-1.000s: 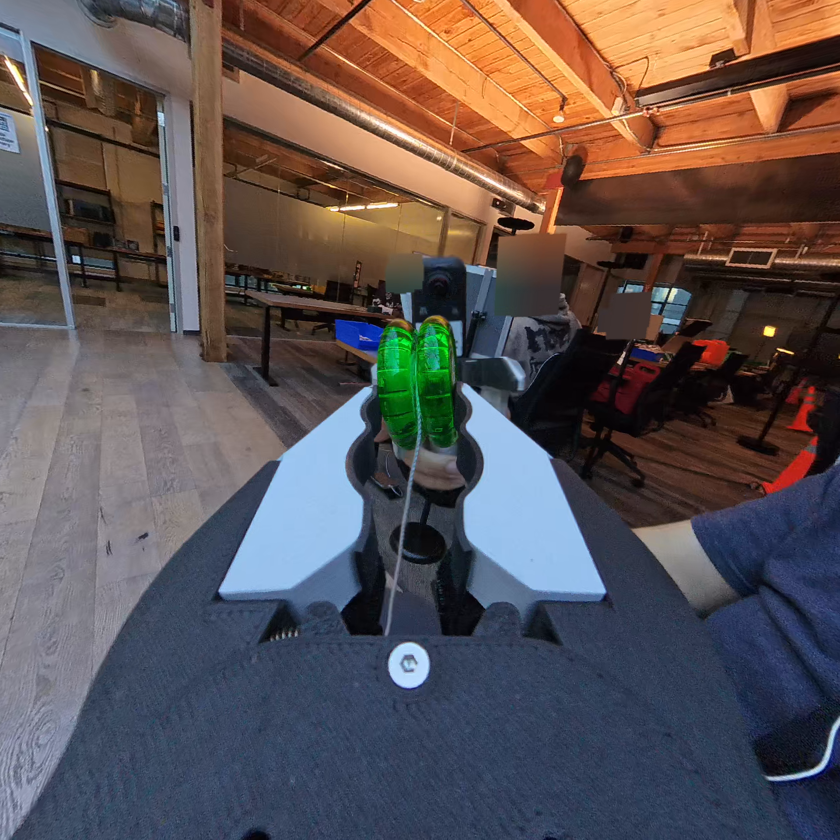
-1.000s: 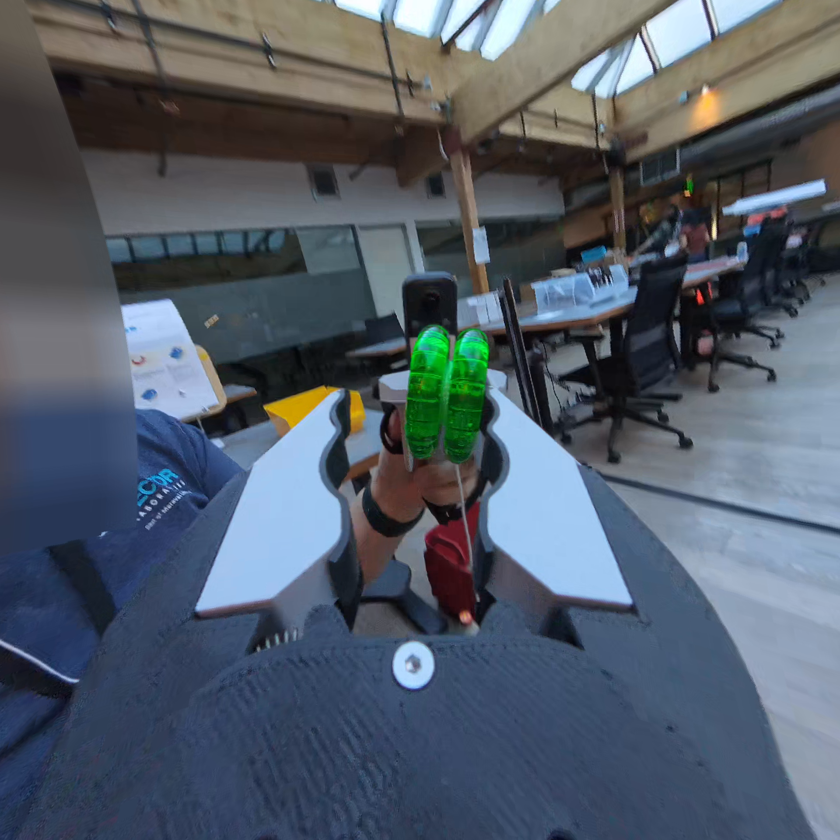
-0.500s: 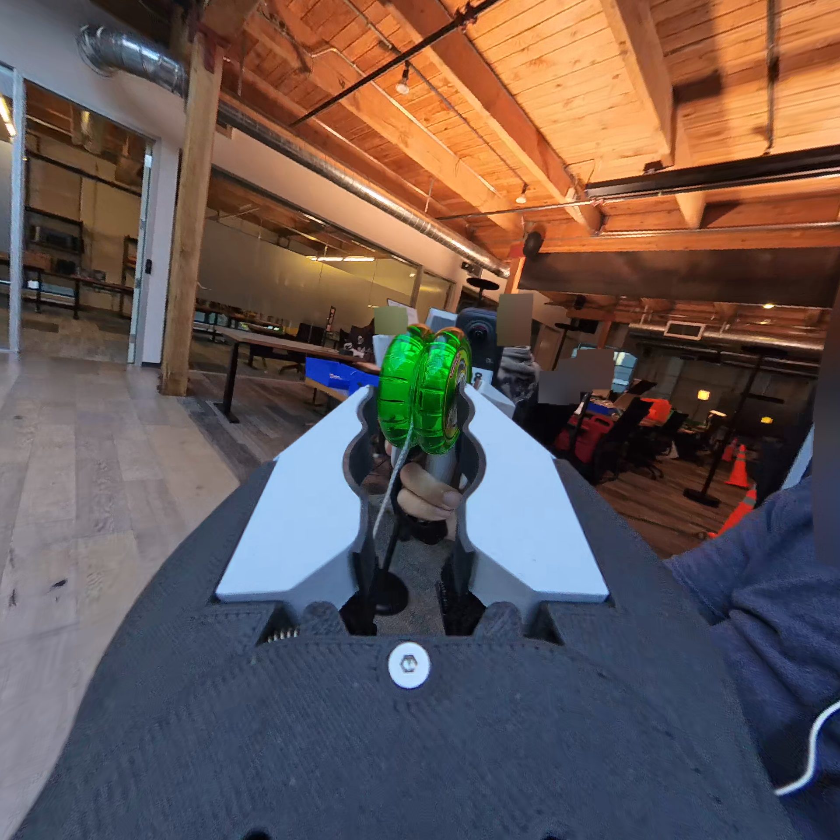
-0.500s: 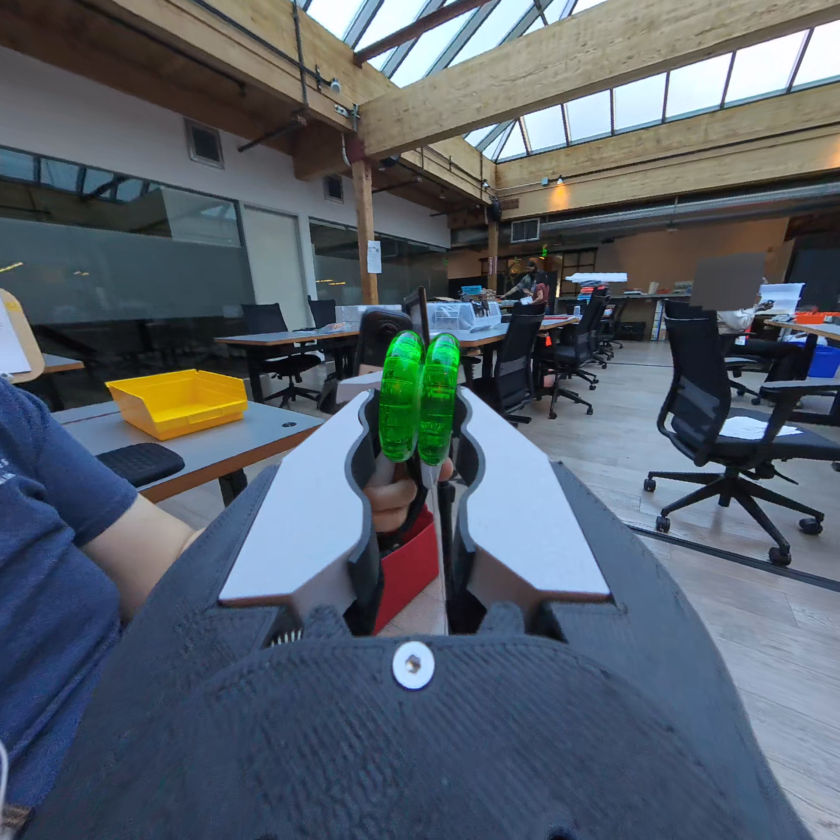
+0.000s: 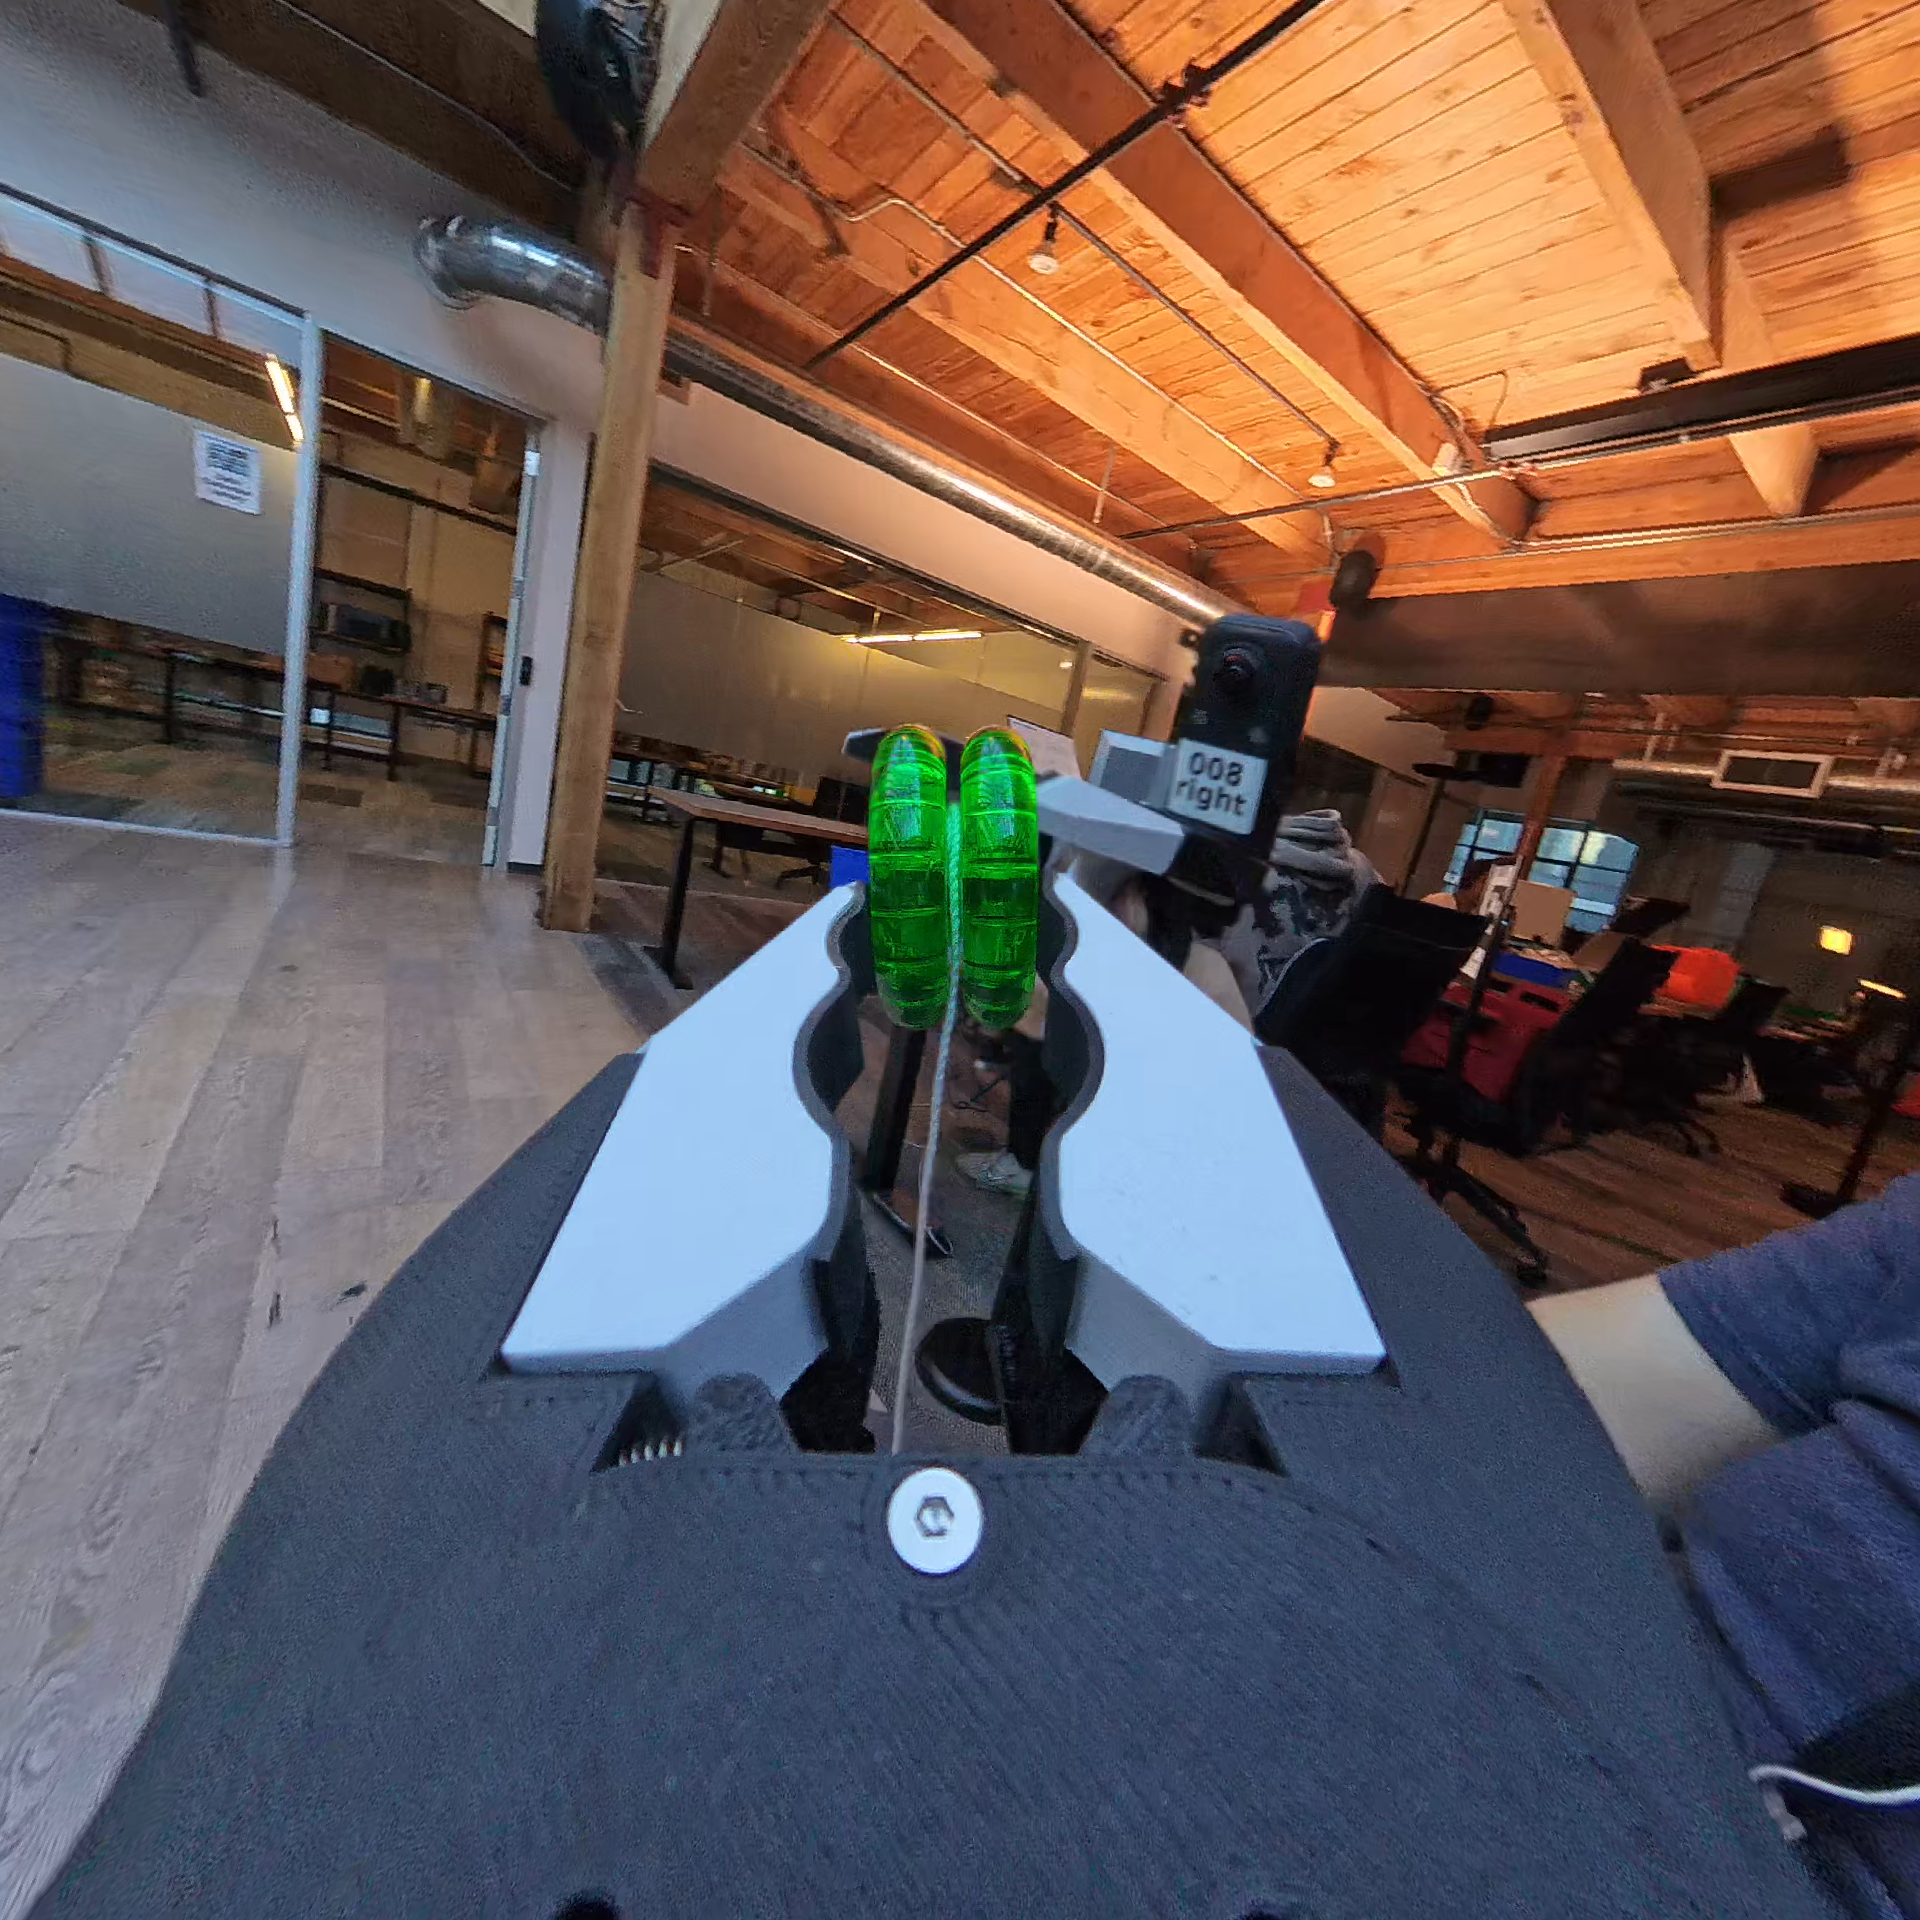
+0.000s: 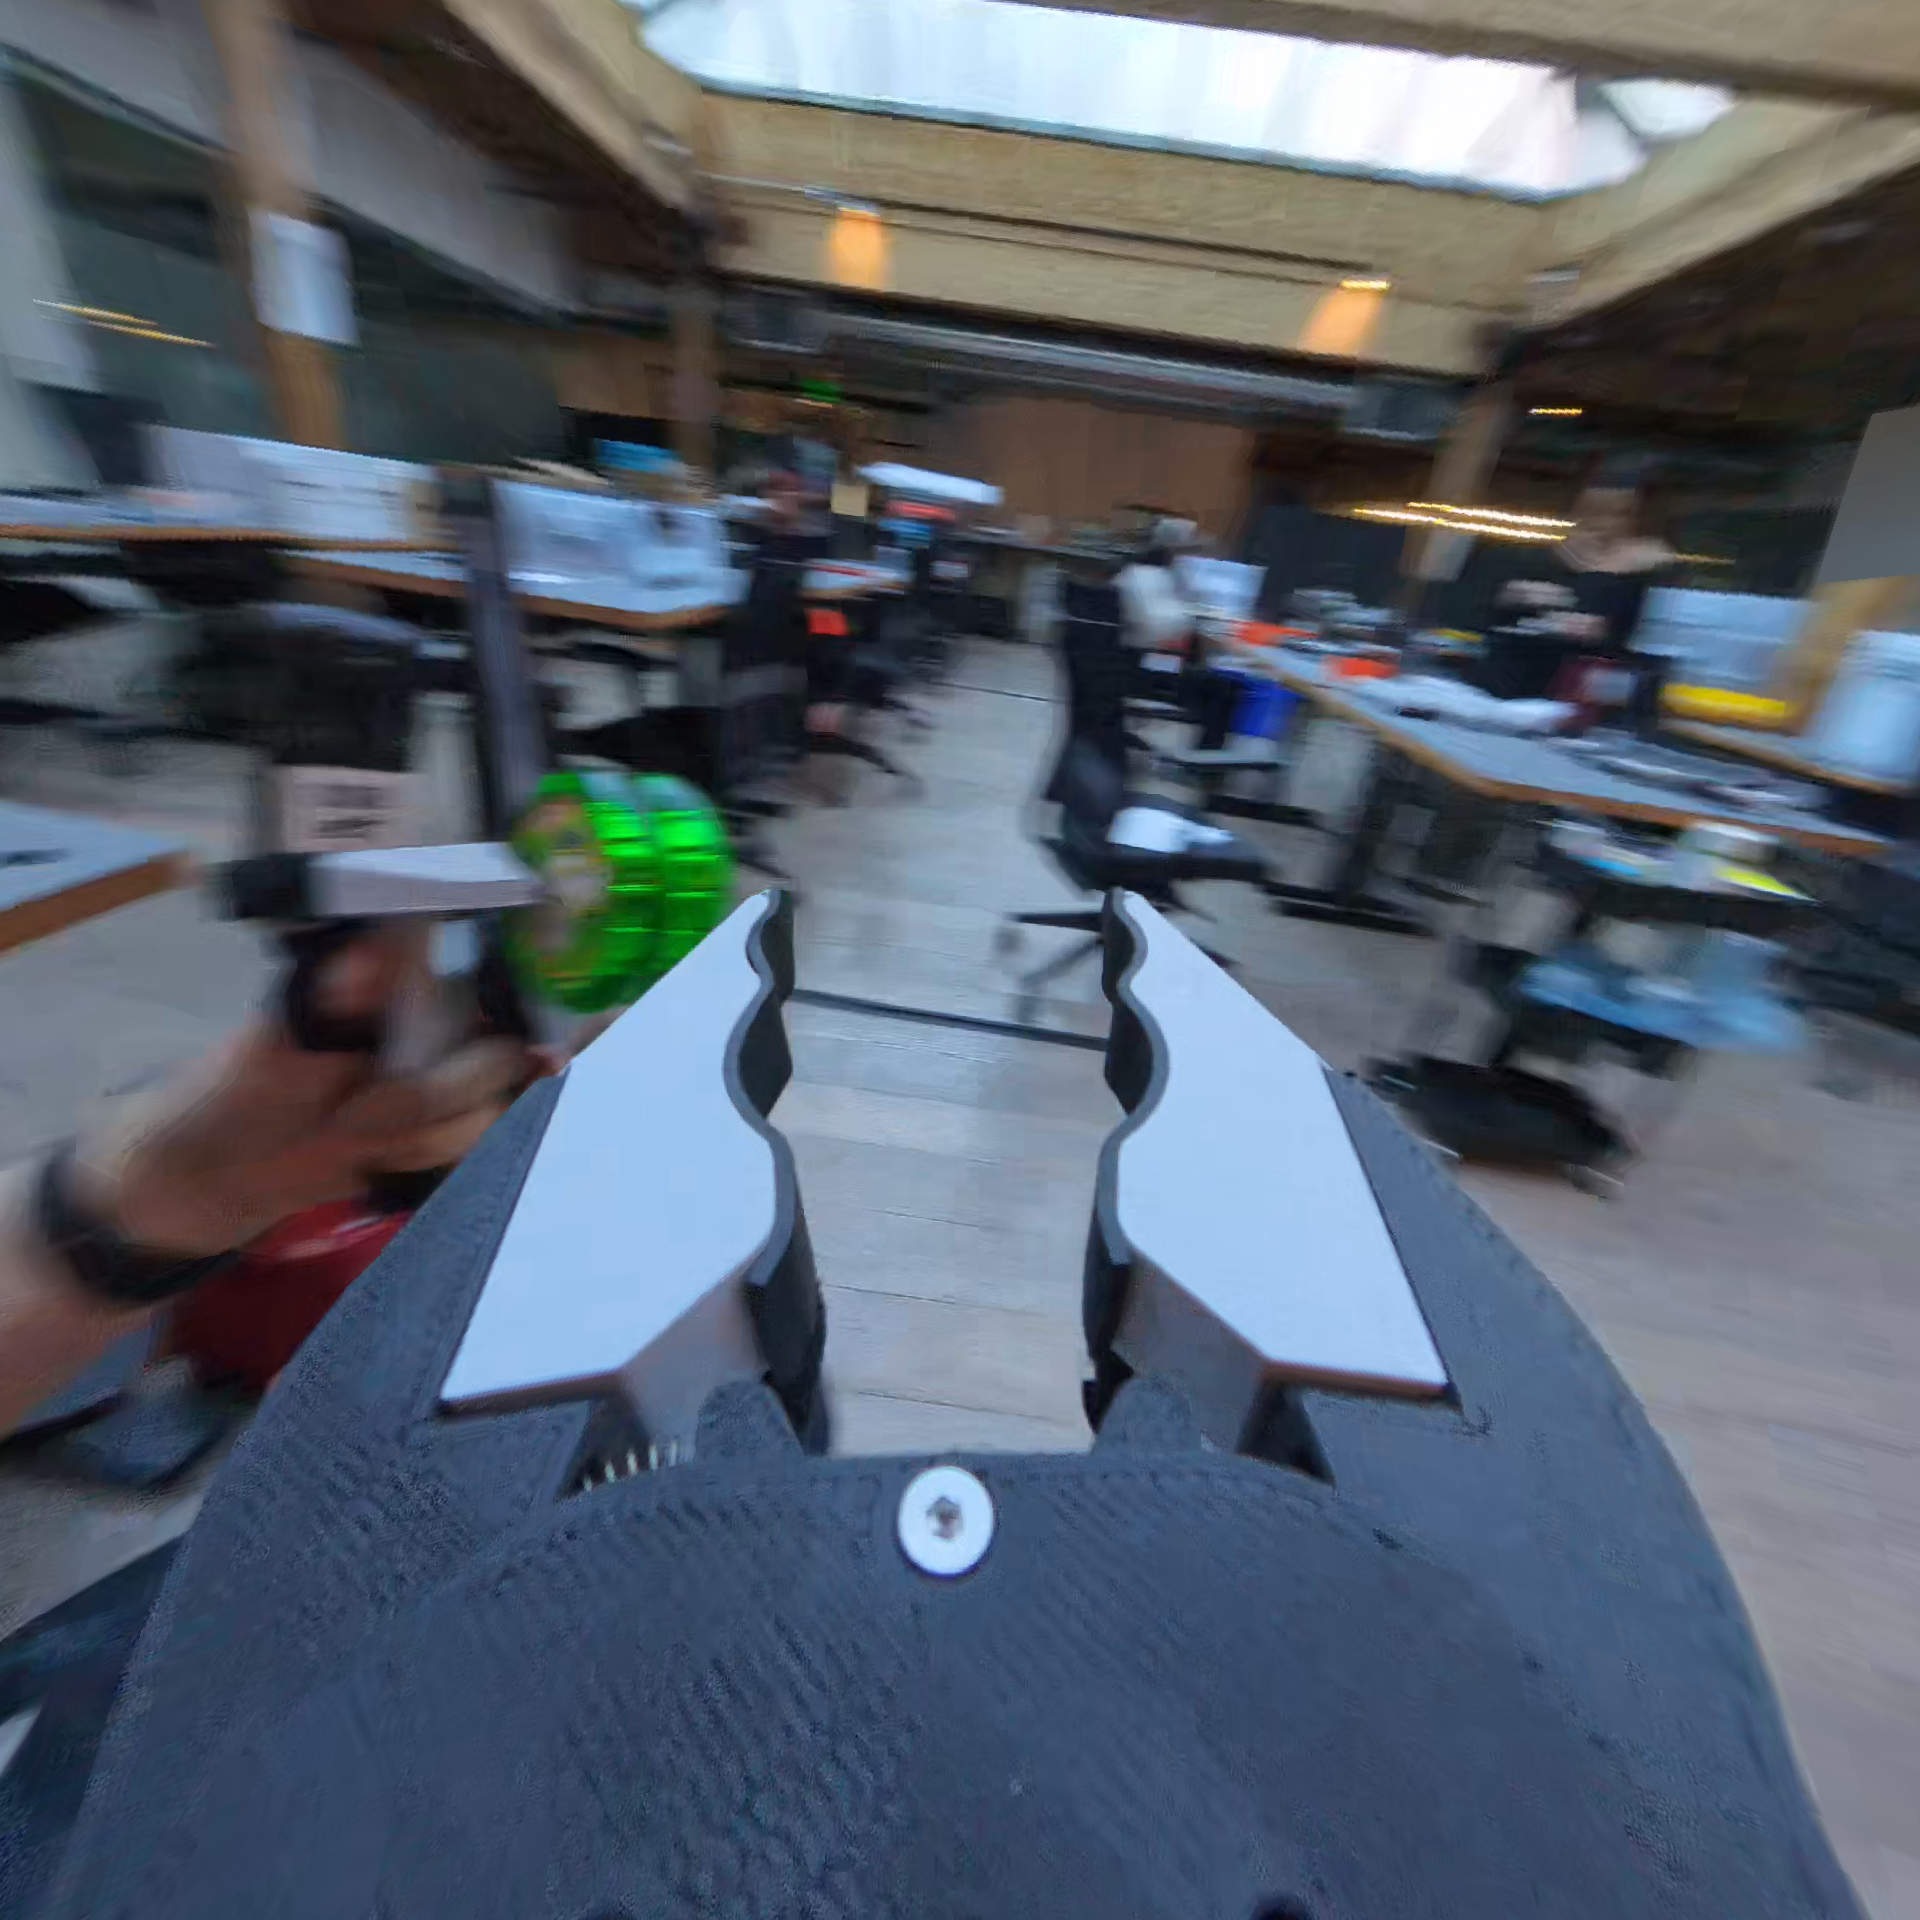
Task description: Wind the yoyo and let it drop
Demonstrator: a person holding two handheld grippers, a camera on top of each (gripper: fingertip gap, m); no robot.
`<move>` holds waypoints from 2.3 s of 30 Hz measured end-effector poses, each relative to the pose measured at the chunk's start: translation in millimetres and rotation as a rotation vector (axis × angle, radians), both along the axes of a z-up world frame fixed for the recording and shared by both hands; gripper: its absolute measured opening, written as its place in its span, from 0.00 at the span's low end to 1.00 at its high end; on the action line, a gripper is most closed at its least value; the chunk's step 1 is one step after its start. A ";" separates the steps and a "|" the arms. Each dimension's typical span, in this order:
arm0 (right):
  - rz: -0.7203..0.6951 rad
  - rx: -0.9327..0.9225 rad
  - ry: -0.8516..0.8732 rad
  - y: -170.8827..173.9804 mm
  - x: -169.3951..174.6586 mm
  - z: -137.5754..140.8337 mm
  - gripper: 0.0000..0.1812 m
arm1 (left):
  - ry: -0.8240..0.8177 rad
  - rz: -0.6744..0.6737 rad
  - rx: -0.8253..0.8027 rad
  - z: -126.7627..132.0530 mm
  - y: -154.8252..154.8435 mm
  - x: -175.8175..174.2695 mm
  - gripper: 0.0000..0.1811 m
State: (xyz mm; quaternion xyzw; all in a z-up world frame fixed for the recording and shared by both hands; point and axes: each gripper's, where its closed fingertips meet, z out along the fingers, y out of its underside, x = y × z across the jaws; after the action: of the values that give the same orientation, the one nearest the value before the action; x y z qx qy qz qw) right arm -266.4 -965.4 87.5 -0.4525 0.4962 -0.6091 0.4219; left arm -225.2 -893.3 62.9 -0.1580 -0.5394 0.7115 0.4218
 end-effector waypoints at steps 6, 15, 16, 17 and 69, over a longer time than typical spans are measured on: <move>-0.978 -0.127 0.339 -130.4 -75.0 -37.3 0.40 | 0.136 0.034 0.093 -15.2 -16.0 30.9 0.16; -0.876 -0.079 0.364 -118.1 -48.7 -63.2 0.39 | 0.030 0.082 0.055 4.5 -20.6 25.5 0.16; -0.853 -0.074 0.368 -115.0 -45.6 -64.7 0.40 | 0.027 0.087 0.049 8.3 -21.9 26.0 0.16; -0.799 -0.065 0.364 -108.0 -38.0 -66.8 0.41 | 0.022 0.092 0.045 11.9 -23.5 26.5 0.16; 0.346 0.156 0.825 141.4 30.3 -65.6 0.26 | -0.085 0.549 -0.070 27.3 -51.8 53.1 0.16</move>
State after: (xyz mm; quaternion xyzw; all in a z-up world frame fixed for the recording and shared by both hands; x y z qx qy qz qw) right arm -236.2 -824.0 21.8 -0.7005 0.5844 -0.2590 0.3172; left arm -172.2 -945.1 90.2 -0.0503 -0.5543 0.8100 0.1845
